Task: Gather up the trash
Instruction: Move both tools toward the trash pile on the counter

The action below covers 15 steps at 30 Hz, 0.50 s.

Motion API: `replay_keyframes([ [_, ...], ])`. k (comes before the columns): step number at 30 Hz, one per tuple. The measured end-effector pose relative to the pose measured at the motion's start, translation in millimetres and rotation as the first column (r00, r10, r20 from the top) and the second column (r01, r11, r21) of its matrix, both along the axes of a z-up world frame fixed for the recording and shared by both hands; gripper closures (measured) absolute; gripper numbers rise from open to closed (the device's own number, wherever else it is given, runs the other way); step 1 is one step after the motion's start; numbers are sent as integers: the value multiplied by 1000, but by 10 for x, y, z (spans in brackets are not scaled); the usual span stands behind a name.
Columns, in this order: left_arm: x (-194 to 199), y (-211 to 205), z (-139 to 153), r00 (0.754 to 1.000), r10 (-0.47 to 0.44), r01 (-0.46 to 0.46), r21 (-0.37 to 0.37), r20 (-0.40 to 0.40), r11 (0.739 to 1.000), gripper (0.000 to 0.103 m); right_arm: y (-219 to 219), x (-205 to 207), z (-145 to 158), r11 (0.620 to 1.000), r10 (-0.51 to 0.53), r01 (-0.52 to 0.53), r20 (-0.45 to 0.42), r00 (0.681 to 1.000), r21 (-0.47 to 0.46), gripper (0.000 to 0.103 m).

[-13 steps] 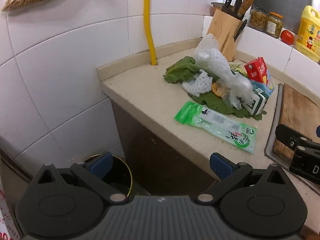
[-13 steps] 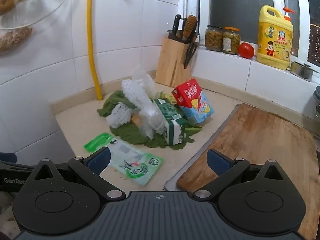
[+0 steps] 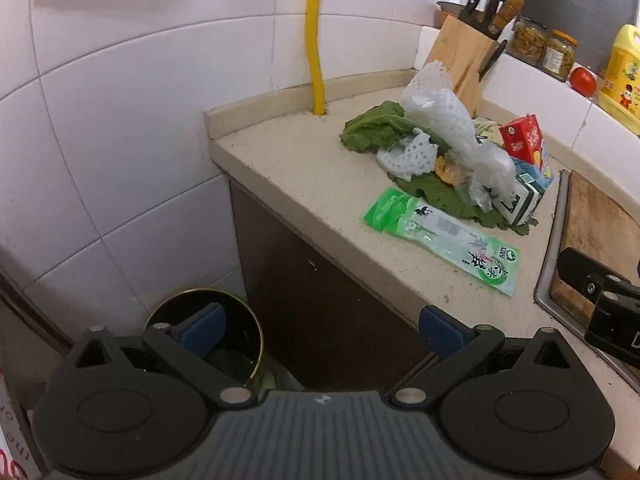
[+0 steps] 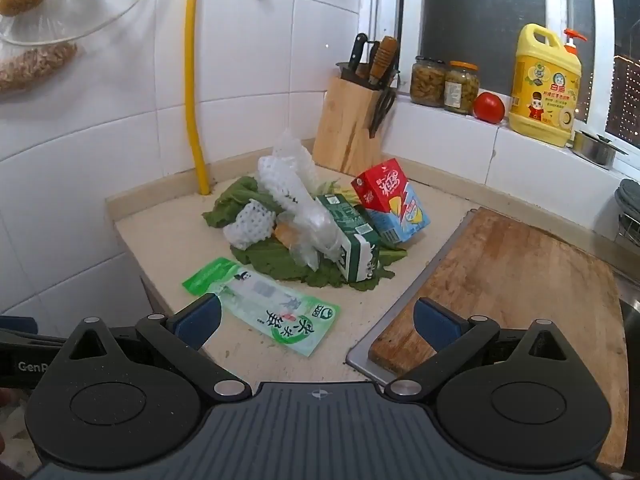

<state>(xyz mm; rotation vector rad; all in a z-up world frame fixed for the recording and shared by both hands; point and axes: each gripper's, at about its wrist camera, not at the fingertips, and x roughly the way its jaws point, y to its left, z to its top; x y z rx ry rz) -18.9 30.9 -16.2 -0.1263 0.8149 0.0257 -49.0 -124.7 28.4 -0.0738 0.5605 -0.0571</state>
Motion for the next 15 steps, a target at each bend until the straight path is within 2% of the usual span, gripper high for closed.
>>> replay_keyframes([
  [15,171,62,-86,997,60,-60,2,-58,998,4,41,265,-73,999,44,-45,-53,998,0,0],
])
